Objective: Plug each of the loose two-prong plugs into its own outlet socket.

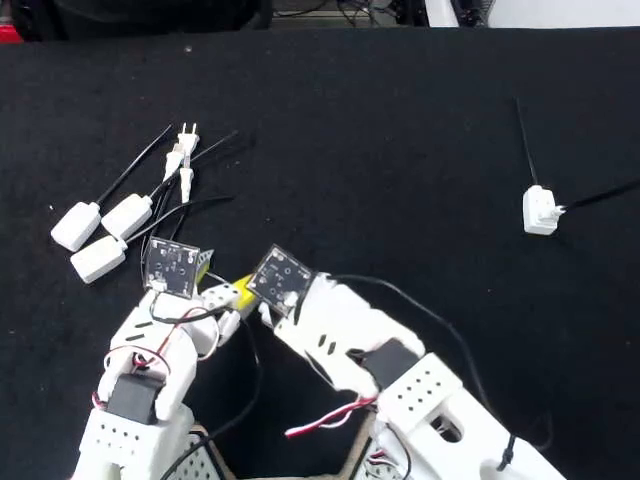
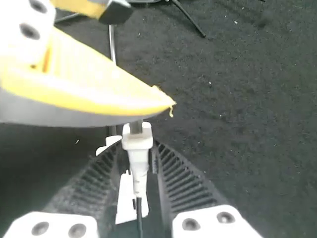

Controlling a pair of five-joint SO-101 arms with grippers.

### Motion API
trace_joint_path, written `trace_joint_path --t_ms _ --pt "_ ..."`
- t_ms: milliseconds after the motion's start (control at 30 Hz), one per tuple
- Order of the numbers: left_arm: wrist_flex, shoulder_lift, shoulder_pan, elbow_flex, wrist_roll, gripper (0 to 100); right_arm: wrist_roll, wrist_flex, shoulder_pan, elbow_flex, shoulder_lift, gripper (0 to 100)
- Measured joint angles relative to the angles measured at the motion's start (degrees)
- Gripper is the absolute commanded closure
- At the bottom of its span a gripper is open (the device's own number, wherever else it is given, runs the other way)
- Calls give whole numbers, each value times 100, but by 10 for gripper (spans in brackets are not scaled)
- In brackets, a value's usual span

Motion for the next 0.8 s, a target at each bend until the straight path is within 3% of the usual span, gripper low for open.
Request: trace_joint_path --t_ms 700,800 --pt "-123 26 -26 44 -35 709 202 1284 0 -1037 0 988" --pt "-114 62 -185 44 -62 709 360 1468 325 -1037 0 988"
